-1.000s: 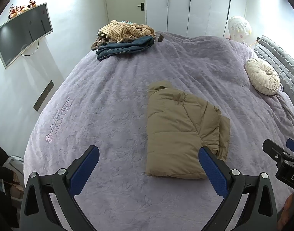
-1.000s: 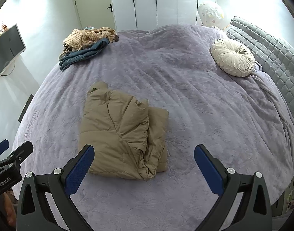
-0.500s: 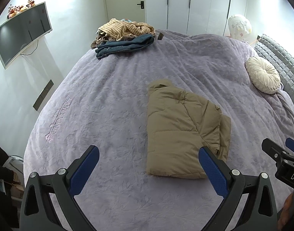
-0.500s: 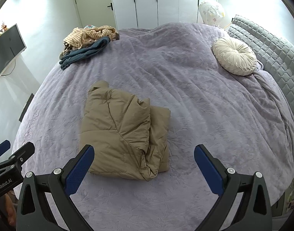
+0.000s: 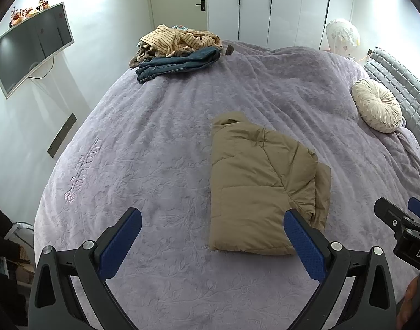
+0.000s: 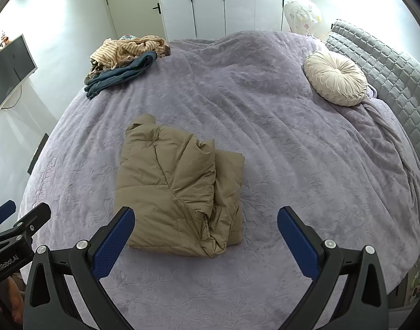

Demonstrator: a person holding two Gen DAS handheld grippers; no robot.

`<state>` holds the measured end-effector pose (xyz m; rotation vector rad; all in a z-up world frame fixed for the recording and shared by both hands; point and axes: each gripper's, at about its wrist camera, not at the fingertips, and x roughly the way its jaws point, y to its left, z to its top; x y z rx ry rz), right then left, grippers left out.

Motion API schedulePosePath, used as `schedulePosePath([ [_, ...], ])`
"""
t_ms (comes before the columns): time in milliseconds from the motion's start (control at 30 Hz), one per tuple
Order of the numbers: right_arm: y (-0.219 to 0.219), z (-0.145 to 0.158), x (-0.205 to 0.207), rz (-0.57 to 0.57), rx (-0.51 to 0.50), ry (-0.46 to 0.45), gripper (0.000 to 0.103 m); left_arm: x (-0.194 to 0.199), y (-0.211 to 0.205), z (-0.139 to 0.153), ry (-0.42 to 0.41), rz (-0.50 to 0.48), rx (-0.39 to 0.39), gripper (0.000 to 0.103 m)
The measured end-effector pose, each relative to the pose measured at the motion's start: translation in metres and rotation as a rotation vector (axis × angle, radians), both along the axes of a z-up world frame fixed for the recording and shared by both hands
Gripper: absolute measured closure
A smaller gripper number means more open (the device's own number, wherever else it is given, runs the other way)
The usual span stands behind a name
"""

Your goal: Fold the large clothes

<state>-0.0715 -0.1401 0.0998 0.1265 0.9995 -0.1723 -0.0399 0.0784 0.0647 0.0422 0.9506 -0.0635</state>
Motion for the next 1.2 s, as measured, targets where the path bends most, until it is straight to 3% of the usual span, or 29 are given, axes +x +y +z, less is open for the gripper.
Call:
schedulePosePath([
  [1200,-0.0002,-0.003,-0.0001,-0.001,0.006,0.007,0.0,0.0075,0.0009,-0.0059,0.014,-0.003,0.006,0.0],
])
